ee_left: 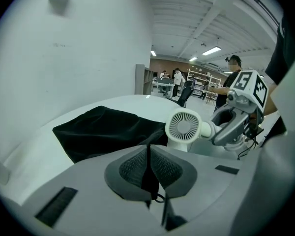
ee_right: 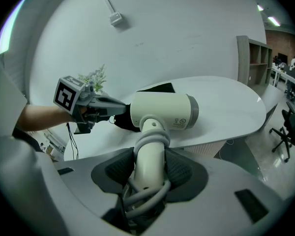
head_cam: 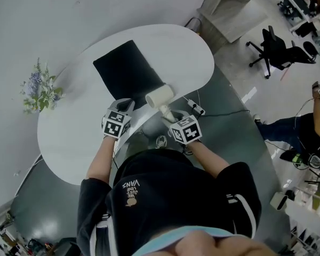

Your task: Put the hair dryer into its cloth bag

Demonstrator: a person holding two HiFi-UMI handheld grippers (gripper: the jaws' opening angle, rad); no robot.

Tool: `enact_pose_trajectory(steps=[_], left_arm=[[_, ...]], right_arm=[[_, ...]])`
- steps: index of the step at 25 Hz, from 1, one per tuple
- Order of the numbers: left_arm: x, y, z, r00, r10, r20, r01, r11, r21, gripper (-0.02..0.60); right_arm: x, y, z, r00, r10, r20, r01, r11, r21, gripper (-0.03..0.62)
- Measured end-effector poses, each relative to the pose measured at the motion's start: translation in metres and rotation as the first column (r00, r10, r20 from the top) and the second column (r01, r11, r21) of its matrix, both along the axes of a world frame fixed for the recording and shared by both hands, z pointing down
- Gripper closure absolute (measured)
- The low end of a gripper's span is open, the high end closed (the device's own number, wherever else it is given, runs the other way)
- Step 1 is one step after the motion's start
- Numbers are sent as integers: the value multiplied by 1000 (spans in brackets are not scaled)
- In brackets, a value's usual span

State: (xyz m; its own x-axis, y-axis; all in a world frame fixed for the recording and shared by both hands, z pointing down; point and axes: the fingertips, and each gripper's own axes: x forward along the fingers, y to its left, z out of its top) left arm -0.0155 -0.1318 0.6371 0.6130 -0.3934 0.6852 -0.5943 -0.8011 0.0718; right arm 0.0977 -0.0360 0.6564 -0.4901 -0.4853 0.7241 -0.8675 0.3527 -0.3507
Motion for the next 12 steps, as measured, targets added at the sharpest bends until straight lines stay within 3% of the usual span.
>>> enact_pose_trajectory(steps=[12], left_arm=[[21,15,-35,997,-5,-74,11,997,79,548]], right_arm=[[-22,33,13,993,-111,-24,110,993,-38,387]])
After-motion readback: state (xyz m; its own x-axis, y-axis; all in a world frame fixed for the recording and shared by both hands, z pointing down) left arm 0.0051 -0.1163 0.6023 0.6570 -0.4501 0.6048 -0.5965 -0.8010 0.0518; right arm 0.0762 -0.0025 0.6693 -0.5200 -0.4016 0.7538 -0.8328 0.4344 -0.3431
